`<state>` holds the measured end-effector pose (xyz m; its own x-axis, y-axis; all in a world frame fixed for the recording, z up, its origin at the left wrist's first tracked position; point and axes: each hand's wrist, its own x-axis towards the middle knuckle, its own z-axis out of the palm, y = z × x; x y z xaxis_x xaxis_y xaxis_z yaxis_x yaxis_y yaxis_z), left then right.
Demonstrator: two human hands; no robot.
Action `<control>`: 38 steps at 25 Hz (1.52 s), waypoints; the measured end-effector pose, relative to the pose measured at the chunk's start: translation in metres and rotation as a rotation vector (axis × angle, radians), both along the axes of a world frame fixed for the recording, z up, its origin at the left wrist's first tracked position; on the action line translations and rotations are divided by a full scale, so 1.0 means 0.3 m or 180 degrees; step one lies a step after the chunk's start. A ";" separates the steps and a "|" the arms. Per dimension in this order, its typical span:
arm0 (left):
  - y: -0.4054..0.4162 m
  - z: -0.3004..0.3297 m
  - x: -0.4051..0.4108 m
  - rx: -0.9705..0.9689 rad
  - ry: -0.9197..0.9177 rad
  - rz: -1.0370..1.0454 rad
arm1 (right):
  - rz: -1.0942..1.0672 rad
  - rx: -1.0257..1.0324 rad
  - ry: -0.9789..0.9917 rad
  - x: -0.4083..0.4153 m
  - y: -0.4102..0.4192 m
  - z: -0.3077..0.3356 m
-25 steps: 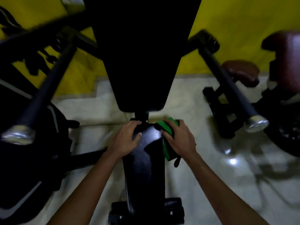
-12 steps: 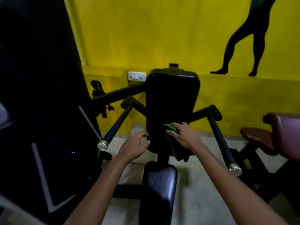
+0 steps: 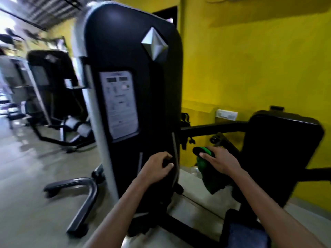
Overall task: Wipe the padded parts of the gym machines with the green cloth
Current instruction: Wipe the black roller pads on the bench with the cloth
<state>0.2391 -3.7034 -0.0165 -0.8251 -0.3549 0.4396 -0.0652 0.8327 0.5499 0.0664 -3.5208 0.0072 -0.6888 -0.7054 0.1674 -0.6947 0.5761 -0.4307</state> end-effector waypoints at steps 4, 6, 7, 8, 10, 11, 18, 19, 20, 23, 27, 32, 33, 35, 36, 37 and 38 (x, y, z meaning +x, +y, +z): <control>-0.179 0.024 0.408 0.0101 0.0067 0.0596 | 0.0782 -0.0100 -0.0454 0.308 -0.267 0.019; -0.249 0.032 0.604 0.0131 0.0086 0.0900 | 0.0888 -0.0090 -0.0334 0.461 -0.388 0.026; -0.273 0.035 0.688 0.0140 0.0069 0.1032 | 0.0929 -0.0111 -0.0290 0.532 -0.437 0.034; -0.296 0.039 0.785 0.0167 0.0050 0.1155 | 0.0998 -0.0112 -0.0247 0.607 -0.497 0.036; -0.332 0.042 0.951 0.0199 0.0032 0.1343 | 0.1144 -0.0057 -0.0187 0.749 -0.600 0.040; -0.350 0.043 1.026 0.0200 0.0040 0.1475 | 0.1240 -0.0038 -0.0170 0.818 -0.648 0.043; -0.474 0.014 1.415 0.0163 0.0271 0.2061 | 0.1980 -0.0013 -0.0059 1.193 -0.933 0.067; -0.500 0.010 1.458 0.0183 0.0321 0.2147 | 0.2057 -0.0024 -0.0053 1.230 -0.978 0.070; -0.531 0.006 1.497 0.0190 0.0365 0.2235 | 0.2123 -0.0020 -0.0029 1.266 -1.025 0.074; -0.644 -0.009 1.585 0.0117 0.0398 0.2402 | 0.2231 0.0036 -0.0037 1.347 -1.174 0.067; -0.869 -0.025 1.642 0.0153 0.0352 0.2542 | 0.2309 -0.0008 -0.0081 1.402 -1.420 0.041; -1.224 -0.026 1.673 0.0211 0.0334 0.2596 | 0.2390 -0.0036 -0.0098 1.443 -1.799 0.041; -1.297 -0.021 1.680 0.0247 0.0342 0.2607 | 0.2404 -0.0028 -0.0102 1.451 -1.879 0.046; -1.445 -0.010 1.696 0.0267 0.0406 0.2652 | 0.2439 -0.0074 -0.0127 1.472 -2.039 0.065; -1.521 -0.006 1.712 0.0292 0.0429 0.2687 | 0.2443 -0.0111 -0.0158 1.488 -2.121 0.071; -1.591 -0.003 1.732 0.0318 0.0412 0.2721 | 0.2450 -0.0113 -0.0162 1.510 -2.198 0.069; -1.659 -0.007 1.751 0.0322 0.0381 0.2741 | 0.2460 -0.0084 -0.0149 1.533 -2.268 0.060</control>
